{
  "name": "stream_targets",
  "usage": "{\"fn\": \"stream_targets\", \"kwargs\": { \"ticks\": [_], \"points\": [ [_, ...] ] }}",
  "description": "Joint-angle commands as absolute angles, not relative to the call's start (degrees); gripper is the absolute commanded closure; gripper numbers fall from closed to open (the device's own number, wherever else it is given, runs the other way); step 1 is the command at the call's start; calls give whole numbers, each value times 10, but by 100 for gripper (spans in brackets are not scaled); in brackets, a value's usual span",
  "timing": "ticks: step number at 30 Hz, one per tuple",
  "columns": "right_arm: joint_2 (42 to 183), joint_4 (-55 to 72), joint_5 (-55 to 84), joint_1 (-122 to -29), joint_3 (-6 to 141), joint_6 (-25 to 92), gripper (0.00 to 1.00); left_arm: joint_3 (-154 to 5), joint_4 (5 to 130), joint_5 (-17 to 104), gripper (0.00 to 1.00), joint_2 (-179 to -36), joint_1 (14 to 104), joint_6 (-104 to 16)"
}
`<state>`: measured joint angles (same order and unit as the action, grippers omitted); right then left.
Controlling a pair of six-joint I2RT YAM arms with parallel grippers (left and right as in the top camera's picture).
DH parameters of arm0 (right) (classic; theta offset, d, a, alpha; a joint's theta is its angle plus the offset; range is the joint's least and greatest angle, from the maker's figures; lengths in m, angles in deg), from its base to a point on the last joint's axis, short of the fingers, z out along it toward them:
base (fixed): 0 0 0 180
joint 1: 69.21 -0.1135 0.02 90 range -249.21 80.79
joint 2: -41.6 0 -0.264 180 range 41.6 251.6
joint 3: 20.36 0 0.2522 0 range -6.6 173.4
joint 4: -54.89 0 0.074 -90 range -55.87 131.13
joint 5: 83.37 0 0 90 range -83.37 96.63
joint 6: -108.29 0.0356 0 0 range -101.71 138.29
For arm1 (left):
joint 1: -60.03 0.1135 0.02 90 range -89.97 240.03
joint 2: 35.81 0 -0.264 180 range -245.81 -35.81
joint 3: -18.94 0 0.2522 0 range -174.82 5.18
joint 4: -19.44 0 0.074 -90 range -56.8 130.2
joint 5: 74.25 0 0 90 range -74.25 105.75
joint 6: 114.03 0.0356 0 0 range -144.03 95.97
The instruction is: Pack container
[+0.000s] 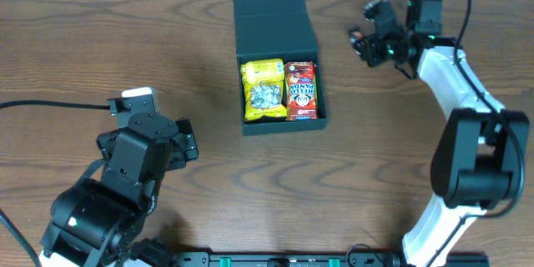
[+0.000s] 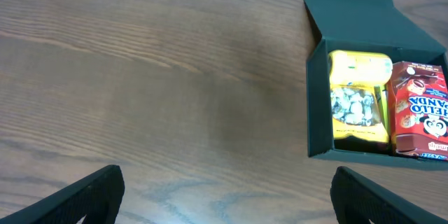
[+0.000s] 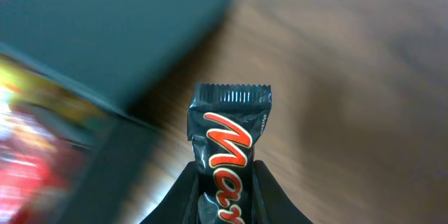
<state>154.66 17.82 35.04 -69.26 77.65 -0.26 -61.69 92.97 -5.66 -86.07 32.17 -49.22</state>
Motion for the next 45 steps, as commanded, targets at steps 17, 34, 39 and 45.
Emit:
{"fn": "stream_targets", "kwargs": {
  "ticks": [17, 34, 39, 45],
  "points": [
    [1470, 69, 241, -960, 792, 175, 88, -622, 930, -67, 5, -860, 323, -484],
    [1475, -15, -23, -1048, 788, 393, 86, -622, 930, -67, 5, -860, 323, -484],
    [1477, -15, -21, -1048, 787, 404, 57, -622, 930, -67, 5, -860, 323, -484],
    [1477, -13, -21, -1048, 787, 406, 49, -622, 930, -67, 5, -860, 323, -484]
  ]
}}
